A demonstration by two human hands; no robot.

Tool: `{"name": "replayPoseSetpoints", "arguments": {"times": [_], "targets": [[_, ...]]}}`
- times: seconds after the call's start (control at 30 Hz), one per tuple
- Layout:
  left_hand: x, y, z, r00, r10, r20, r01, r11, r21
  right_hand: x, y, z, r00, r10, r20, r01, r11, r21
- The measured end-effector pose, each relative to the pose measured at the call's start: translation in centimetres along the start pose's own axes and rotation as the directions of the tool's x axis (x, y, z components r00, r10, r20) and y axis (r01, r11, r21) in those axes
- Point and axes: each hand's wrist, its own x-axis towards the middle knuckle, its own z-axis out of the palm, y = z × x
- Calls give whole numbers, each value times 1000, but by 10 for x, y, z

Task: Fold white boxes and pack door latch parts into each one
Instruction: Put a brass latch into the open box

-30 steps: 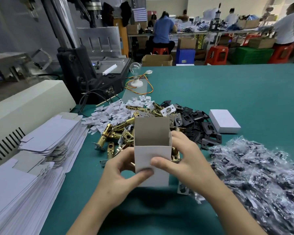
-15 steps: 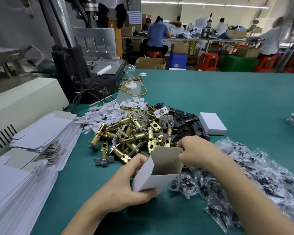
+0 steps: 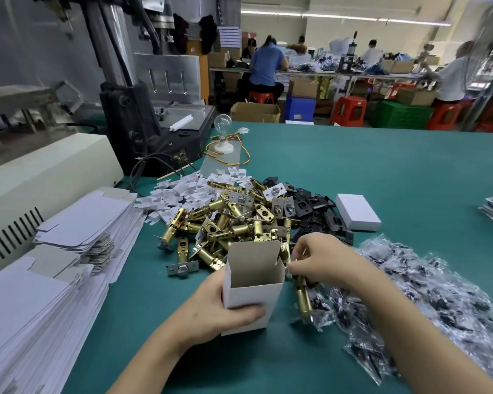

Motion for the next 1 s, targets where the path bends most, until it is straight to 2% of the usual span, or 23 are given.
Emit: {"name": "replayPoseSetpoints", "arguments": {"times": [0.17, 0.27, 0.37, 0.47, 0.57, 0.7, 0.77, 1.0], "targets": [[0, -2, 0, 998, -1, -64, 0, 1000, -19, -21, 1, -14, 995, -89, -55, 100, 958, 269], [0, -2, -1, 996, 2, -89, -5, 1000, -28, -41, -4, -36, 958, -248, -141, 285, 866, 411], [0, -1, -3, 988, 2, -154, -20, 993, -116, -56, -13, -57, 876, -330, -352, 444, 837, 320], [0, 1, -3, 979, 29, -203, -49, 994, -95, -65, -19, -73, 804, -331, -494, 511, 809, 289], [2, 0, -1, 985, 42, -169, -53, 997, -62, -71, -24, -83, 784, -350, -513, 576, 718, 390], [6, 0, 5, 986, 75, -151, -78, 997, -10, -68, -41, -69, 790, -407, -458, 609, 605, 513], [6, -2, 4, 983, 84, -166, -87, 996, -9, -64, -47, -55, 785, -420, -456, 615, 621, 486], [5, -4, 2, 982, 64, -177, -65, 998, 0, -52, -48, -18, 745, -473, -470, 606, 774, 183]]}}
